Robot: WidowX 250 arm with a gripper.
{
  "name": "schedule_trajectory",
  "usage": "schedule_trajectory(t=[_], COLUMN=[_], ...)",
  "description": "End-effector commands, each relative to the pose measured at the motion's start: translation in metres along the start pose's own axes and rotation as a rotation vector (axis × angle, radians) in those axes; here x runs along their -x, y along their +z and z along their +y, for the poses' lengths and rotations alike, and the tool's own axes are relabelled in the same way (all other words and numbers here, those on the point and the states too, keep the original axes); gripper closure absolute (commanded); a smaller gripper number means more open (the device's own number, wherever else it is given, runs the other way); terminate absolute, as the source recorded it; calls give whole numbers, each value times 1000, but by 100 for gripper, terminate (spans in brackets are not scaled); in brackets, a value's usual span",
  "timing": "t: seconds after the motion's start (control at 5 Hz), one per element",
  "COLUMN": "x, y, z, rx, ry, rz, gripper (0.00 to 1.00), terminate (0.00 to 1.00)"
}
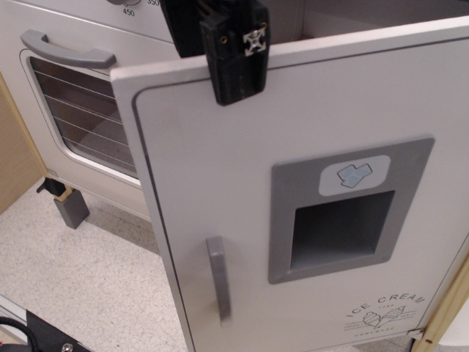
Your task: Close fridge
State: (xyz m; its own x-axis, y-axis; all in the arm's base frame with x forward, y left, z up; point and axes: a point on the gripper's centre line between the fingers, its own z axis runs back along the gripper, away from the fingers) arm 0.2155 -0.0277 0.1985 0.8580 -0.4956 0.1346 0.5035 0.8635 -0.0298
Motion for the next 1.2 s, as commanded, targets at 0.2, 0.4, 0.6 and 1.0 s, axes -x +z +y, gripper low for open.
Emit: schedule_trajectory(t=[0.2, 0.4, 0.6, 1.0], x=[-13, -12, -4, 17], y=[31, 37, 40, 38], z=[28, 25, 12, -16], rx=[-18, 7, 6, 4], ry=[91, 83, 51, -33], rz=[-68, -56, -53, -64], gripper=[0, 0, 0, 0], terminate=[0, 0, 0, 0])
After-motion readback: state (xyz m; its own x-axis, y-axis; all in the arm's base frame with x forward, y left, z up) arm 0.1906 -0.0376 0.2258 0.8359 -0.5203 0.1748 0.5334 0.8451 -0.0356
